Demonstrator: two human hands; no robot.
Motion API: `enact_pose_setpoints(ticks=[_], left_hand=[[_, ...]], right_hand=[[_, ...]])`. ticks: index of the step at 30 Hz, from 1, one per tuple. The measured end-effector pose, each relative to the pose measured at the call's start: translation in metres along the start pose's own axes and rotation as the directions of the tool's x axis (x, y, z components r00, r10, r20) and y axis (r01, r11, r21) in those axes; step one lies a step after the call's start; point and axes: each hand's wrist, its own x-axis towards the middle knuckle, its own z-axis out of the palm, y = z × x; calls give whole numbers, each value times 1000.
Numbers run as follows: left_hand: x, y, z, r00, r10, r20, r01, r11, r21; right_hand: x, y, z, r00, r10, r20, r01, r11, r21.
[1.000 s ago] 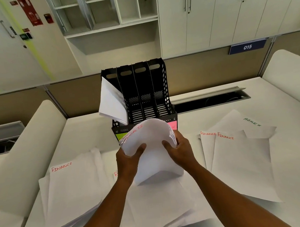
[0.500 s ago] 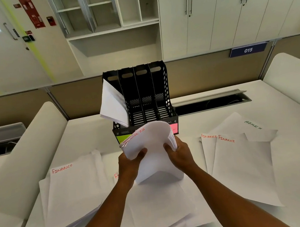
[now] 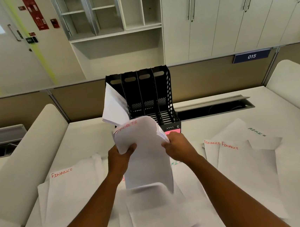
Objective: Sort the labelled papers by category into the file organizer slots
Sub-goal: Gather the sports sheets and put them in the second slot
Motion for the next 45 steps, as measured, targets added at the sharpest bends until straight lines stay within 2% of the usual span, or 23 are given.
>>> enact_pose_setpoints(ticks=[6, 9, 12, 15, 18, 21, 25, 30, 34, 38, 41, 45], left_hand=[[17, -13, -2, 991, -115, -75, 110, 992, -59], [18, -31, -2, 984, -175, -45, 176, 984, 33], [14, -50, 1, 967, -244, 80, 225, 956, 190], [9, -65, 6, 933, -286, 217, 150, 860, 487], [4, -79, 12, 872, -333, 359, -14, 716, 698], [2, -95, 18, 883, -293, 367, -143, 577, 804], [3, -119, 24, 904, -211, 373, -236, 483, 843], [3, -134, 37, 924, -129, 359, -283, 402, 871], [6, -139, 47, 920, -53, 388, -333, 414, 847], [7, -147, 50, 913, -59, 404, -348, 405, 846], [4, -151, 53, 914, -80, 398, -337, 397, 854], [2, -150, 54, 921, -64, 384, -327, 406, 853]], right_hand=[[10, -31, -32, 997, 24, -70, -17, 994, 103], [17, -49, -46, 982, -9, -189, 37, 989, 145], [22, -67, -55, 938, -87, -336, 138, 982, 131], [33, -80, -57, 904, -150, -400, 186, 981, 53], [47, -90, -59, 872, -183, -454, 197, 980, -16], [61, -99, -59, 830, -230, -508, 219, 972, -81], [88, -104, -42, 807, -267, -527, 210, 963, -167], [120, -94, -13, 820, -246, -517, 145, 963, -228], [139, -88, 6, 779, -278, -563, 200, 960, -197], [155, -84, 21, 749, -285, -598, 239, 958, -157], [166, -76, 35, 751, -268, -604, 245, 962, -122], [178, -56, 58, 792, -185, -582, 192, 980, -49]])
